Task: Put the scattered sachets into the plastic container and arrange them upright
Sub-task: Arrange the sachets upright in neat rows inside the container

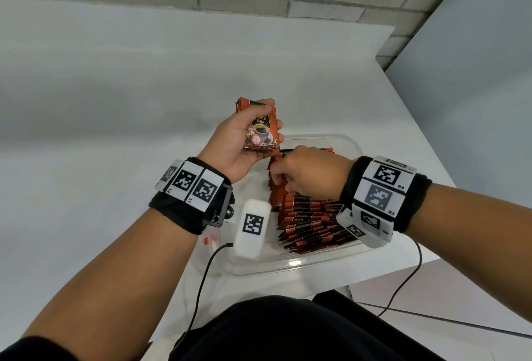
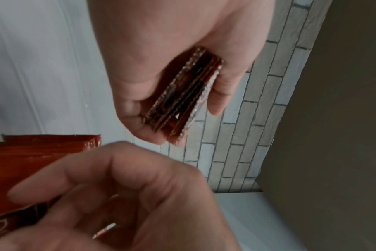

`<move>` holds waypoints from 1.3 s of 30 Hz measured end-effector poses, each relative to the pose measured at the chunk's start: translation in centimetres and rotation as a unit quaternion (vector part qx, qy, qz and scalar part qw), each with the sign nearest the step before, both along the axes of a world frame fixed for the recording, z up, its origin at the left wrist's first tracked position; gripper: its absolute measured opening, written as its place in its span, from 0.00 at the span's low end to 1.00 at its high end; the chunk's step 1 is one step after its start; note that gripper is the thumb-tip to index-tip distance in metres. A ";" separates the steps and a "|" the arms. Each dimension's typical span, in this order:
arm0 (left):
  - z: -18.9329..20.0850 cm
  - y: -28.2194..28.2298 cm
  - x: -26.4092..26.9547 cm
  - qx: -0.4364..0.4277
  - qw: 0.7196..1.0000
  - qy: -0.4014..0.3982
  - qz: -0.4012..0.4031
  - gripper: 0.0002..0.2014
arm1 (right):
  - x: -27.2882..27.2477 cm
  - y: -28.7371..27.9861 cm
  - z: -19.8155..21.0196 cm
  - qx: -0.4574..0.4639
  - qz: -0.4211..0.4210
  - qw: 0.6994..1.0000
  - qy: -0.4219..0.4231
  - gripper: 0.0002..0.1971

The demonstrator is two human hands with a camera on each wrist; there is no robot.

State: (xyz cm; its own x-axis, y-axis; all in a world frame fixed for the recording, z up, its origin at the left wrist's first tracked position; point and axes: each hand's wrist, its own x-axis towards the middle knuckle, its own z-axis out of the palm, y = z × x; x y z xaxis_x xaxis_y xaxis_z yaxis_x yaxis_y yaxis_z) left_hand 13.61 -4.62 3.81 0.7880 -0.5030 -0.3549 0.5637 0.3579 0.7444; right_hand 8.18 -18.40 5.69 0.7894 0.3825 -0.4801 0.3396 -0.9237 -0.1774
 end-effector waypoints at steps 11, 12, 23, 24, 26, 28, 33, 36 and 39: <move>0.1 -0.3 -0.2 -0.038 0.999 0.021 0.000 0.10 | -0.7 -1.9 1.4 0.061 -0.092 0.993 -0.040 0.06; 0.1 -0.3 -0.3 -0.037 0.999 0.013 -0.011 0.11 | -0.9 -2.4 2.0 0.082 -0.121 0.987 -0.061 0.05; 0.8 -1.8 -2.1 -0.029 0.985 -0.085 -0.146 0.20 | -4.0 -4.1 3.2 0.385 -0.332 0.853 -0.118 0.20; 0.8 -2.0 -2.2 -0.029 0.985 -0.085 -0.149 0.20 | -4.1 -4.2 3.2 0.402 -0.334 0.844 -0.120 0.21; 0.9 -2.2 -2.4 -0.035 0.984 -0.080 -0.158 0.17 | -4.5 -4.4 3.3 0.432 -0.341 0.828 -0.110 0.22; 1.0 -2.3 -2.4 -0.041 0.983 -0.070 -0.164 0.16 | -5.0 -4.9 3.8 0.444 -0.348 0.821 -0.085 0.18; 0.9 -1.7 -1.8 -0.007 0.993 -0.047 -0.109 0.20 | -7.3 -7.7 4.0 0.335 -0.323 0.883 -0.065 0.10; 0.7 -1.6 -1.6 -0.001 0.995 -0.043 -0.093 0.19 | -9.3 -8.7 3.3 0.246 -0.269 0.930 -0.058 0.12; 0.5 -1.6 -1.6 0.000 0.995 -0.039 -0.094 0.17 | -10.7 -9.0 2.8 0.192 -0.225 0.954 -0.039 0.12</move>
